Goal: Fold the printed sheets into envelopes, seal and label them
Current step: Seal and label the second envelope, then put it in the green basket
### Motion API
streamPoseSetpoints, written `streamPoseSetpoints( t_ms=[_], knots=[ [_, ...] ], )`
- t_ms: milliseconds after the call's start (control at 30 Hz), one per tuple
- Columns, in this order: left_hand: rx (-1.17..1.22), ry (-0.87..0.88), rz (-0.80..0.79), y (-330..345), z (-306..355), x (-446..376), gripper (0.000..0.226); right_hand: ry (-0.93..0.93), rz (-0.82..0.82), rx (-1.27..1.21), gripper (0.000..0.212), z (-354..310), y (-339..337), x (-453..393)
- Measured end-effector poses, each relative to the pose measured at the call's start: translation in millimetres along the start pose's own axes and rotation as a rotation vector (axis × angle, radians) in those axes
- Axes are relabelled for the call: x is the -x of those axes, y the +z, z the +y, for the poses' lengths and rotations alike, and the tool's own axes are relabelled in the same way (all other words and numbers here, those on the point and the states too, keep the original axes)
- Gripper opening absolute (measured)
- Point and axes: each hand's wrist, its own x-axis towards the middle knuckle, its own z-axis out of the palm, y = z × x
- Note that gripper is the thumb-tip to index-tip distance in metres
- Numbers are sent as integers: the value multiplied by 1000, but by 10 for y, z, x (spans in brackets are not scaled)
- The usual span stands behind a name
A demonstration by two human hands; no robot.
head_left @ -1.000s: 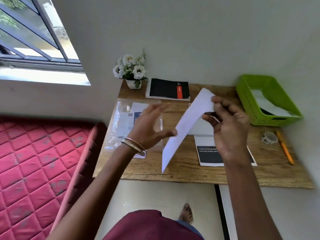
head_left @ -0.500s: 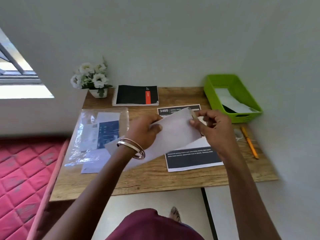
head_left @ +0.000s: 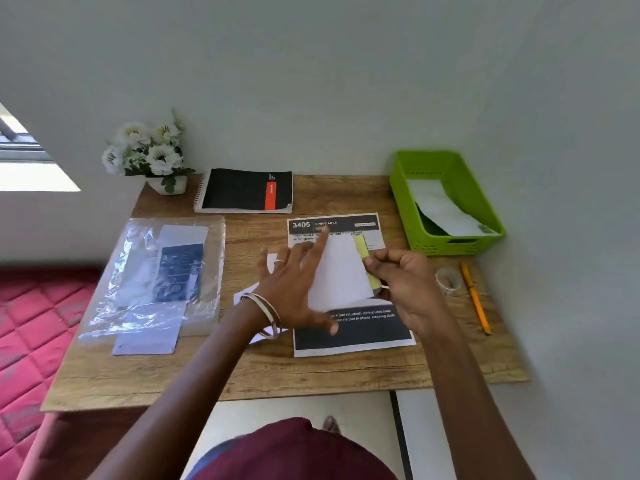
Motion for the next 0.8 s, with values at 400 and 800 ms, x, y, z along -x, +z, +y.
streamPoseSetpoints(
  t_ms=[400,800],
  knots=[
    [-101,-7,83,259,-126,-131,113,124,-42,73,25,34,-146,-231],
    [-280,144,122,87,-392,-184,116,167,-107,143,24,179,170,-385]
  ],
)
